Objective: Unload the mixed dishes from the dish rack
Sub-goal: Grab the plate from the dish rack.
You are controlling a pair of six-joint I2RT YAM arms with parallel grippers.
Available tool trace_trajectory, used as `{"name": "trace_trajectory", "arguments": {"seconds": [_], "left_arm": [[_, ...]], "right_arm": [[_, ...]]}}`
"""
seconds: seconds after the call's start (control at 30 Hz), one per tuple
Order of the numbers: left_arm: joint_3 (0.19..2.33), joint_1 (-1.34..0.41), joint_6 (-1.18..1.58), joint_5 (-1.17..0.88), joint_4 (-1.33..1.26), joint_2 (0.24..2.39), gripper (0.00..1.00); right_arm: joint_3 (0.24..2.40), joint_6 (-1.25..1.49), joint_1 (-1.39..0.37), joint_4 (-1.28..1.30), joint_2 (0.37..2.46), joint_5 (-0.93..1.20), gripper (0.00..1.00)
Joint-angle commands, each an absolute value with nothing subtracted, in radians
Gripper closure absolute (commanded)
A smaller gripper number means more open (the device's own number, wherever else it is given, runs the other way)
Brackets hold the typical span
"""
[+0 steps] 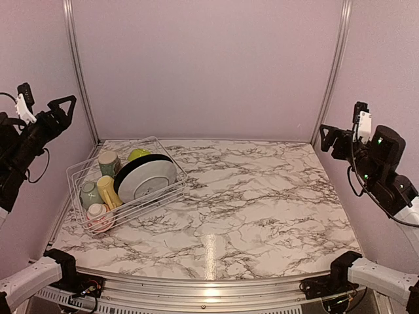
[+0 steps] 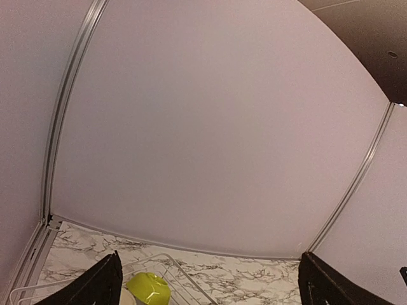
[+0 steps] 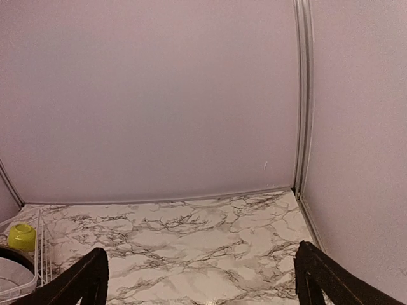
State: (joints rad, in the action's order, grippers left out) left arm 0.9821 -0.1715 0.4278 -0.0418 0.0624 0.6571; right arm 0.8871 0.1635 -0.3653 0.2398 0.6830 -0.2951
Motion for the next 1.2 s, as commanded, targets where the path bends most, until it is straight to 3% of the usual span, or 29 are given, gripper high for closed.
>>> {"name": "trace_trajectory", "arguments": {"seconds": [0.0,0.5,0.9,1.17], "left_arm": [[1.030,-0.151,0.436,-0.011,0.118,0.749,0.01],[1.117,-0.151,0.438,-0.154,0.209,1.075,0.01],[1.190,-0.376,0.245,-0.097,0.472,1.182,0.02],[1.356,-0.524,0.023,-0.026,0.825,1.268,0.27]], "right_arm": [[0.944,0.175,-0.316,0.237,0.781,-0.277,0.01],[0.996,0.179,-0.260,0.233,1.013,-0.156,0.01],[0.977,0.208,-0.284,0.130,1.143,0.025,0.01],[0.957,0.197,-0.294,0.098,1.169,0.078,0.01]]}}
